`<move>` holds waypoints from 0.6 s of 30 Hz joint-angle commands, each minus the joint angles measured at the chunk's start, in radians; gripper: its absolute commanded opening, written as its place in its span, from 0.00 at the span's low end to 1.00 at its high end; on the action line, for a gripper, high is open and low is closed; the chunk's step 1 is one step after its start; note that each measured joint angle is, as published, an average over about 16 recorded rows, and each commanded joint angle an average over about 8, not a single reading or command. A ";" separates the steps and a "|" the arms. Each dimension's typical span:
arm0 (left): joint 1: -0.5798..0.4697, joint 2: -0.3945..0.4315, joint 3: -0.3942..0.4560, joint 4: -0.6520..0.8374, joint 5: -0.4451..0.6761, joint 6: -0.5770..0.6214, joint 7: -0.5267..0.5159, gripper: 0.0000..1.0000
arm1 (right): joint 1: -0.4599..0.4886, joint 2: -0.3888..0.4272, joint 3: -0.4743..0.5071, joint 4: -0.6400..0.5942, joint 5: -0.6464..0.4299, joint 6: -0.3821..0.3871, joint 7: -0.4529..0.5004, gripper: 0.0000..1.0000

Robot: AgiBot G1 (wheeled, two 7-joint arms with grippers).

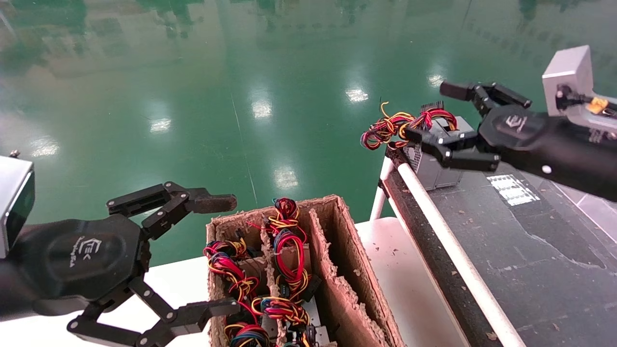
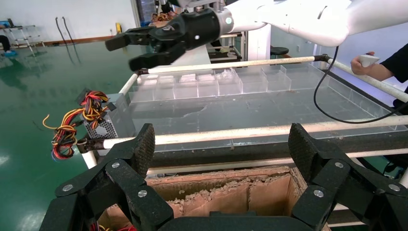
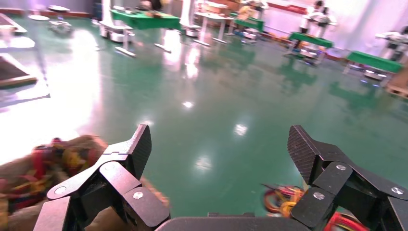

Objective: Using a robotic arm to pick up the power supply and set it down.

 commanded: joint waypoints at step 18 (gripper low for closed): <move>0.000 0.000 0.000 0.000 0.000 0.000 0.000 1.00 | -0.168 0.108 0.005 0.294 0.172 -0.162 0.120 1.00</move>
